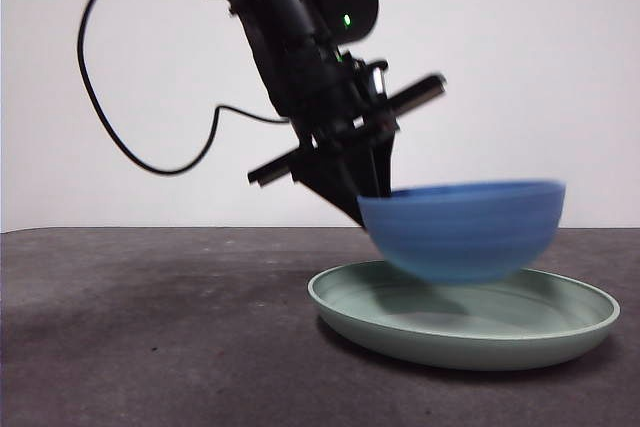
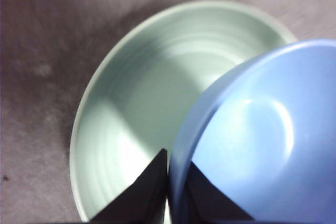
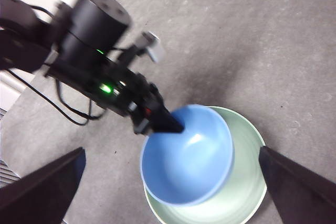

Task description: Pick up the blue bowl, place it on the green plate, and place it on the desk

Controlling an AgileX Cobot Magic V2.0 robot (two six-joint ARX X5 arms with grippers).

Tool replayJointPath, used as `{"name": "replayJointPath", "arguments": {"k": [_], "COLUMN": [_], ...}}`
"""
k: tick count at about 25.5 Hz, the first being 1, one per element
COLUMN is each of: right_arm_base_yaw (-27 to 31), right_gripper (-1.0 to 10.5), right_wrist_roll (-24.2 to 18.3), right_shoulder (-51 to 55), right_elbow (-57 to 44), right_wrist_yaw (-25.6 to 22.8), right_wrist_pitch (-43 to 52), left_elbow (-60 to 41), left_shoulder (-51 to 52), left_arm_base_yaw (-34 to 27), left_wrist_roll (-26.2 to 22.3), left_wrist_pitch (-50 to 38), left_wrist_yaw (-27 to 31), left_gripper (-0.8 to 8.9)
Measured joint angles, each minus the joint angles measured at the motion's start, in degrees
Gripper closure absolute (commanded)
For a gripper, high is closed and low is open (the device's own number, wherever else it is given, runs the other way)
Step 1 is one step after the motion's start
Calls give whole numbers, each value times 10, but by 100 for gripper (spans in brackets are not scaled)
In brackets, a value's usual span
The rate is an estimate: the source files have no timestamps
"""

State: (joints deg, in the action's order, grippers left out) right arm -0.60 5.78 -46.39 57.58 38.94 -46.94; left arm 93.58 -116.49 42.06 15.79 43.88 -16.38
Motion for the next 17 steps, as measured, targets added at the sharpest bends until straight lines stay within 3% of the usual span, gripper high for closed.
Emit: {"name": "replayJointPath", "arguments": {"k": [14,17], "right_arm_base_yaw": [0,0], "right_gripper": [347,347], "right_wrist_roll": [0,0], "right_shoulder": [0,0], "right_elbow": [0,0], "right_wrist_yaw": [0,0], "right_wrist_pitch": [0,0], "left_elbow": [0,0], "left_shoulder": [-17,-17], "left_arm_base_yaw": [0,0], "left_wrist_roll": [-2,-2], "left_wrist_pitch": [-2,-2], "left_wrist_yaw": [2,2], "left_gripper": [772,637]}}
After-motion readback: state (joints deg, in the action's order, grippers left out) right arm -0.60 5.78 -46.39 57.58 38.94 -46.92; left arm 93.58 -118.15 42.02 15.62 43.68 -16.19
